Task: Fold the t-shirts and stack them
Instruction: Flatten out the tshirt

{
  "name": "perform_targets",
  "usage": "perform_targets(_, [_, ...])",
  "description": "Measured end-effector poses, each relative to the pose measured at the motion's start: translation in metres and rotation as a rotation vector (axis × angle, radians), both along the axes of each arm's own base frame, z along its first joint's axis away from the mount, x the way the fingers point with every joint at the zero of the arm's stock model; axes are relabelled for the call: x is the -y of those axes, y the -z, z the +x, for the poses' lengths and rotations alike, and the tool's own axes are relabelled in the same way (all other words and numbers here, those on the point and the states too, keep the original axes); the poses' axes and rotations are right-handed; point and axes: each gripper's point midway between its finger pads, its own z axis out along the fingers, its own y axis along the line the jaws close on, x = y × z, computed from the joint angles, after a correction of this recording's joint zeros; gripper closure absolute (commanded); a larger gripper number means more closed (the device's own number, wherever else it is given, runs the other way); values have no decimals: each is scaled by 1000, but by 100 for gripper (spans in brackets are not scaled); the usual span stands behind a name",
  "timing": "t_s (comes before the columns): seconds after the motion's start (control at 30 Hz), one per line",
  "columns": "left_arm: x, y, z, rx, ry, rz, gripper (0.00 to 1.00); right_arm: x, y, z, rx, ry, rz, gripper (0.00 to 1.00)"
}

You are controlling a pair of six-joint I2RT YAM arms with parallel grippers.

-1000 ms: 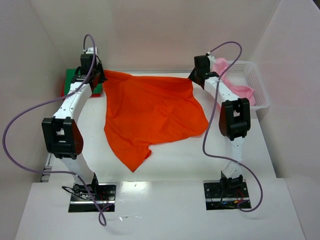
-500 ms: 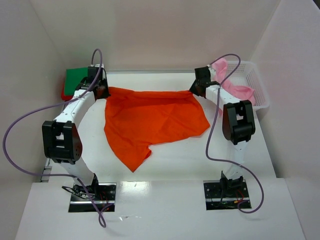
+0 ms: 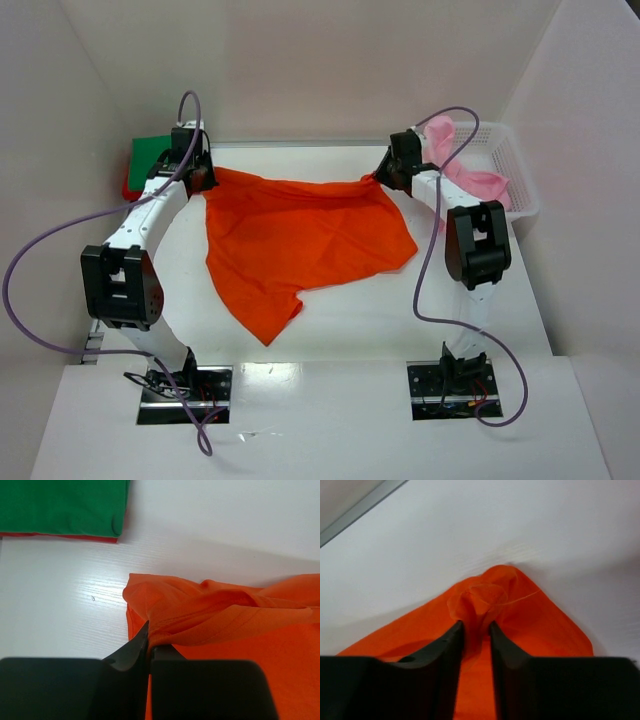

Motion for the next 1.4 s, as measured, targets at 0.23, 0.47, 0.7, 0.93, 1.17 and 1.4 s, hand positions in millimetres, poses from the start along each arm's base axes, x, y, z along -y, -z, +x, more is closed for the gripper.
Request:
perform_targets(0.23, [0, 2, 0, -6, 2, 2, 100, -2, 41, -6, -89, -16, -6, 32])
perform_targets(0.47, [0, 4, 0, -9, 2, 2, 100, 2, 34, 5, -74, 2, -37, 23])
perform_targets(0.7, [0, 6, 0, -17, 3, 4, 100, 4, 34, 15, -62, 49, -15, 24])
perform_targets(0.93, [0, 10, 0, -27, 4, 4, 100, 4, 48, 16, -93, 54, 42, 46])
perform_targets(1.17, [0, 12, -1, -37, 4, 5, 100, -3, 66, 10, -137, 32, 72, 54])
perform_targets(1.4, [1, 15, -1, -46, 9, 1, 100, -6, 77, 1, -166, 25, 98, 95])
